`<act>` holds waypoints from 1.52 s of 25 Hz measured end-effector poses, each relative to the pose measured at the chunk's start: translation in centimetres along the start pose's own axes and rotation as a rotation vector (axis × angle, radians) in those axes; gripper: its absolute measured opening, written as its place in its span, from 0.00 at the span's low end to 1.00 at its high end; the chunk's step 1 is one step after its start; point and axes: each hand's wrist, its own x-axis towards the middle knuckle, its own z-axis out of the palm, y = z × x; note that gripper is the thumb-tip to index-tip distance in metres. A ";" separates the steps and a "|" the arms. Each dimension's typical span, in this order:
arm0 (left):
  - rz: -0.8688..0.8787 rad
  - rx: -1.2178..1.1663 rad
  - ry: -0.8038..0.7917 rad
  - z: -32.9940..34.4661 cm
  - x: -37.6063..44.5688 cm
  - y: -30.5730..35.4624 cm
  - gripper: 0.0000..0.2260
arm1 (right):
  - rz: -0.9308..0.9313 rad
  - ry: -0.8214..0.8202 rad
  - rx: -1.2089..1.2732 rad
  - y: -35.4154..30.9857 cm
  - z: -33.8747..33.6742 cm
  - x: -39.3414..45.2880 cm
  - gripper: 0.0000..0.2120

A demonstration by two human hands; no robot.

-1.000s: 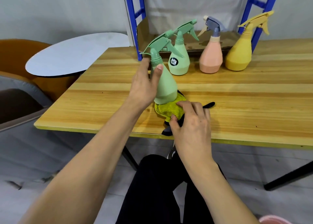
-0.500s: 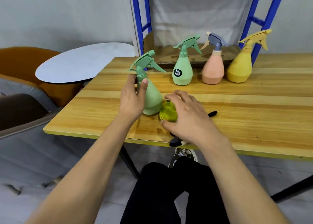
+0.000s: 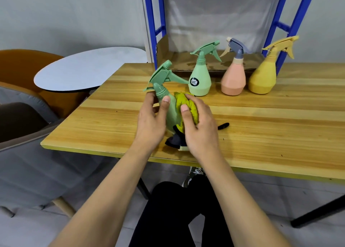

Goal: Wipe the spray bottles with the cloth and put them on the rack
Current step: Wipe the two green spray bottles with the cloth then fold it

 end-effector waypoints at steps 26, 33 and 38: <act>-0.023 0.253 0.023 4.8 4.7 0.2 0.23 | 0.062 -0.119 -0.430 2.9 -6.6 0.1 0.25; -0.100 0.323 0.043 2.6 1.0 0.0 0.20 | 0.209 -0.013 -0.390 5.4 -8.8 -1.2 0.18; -0.181 0.615 -0.365 4.1 -3.3 1.5 0.18 | 0.204 -0.186 -0.121 4.6 -8.5 -1.8 0.16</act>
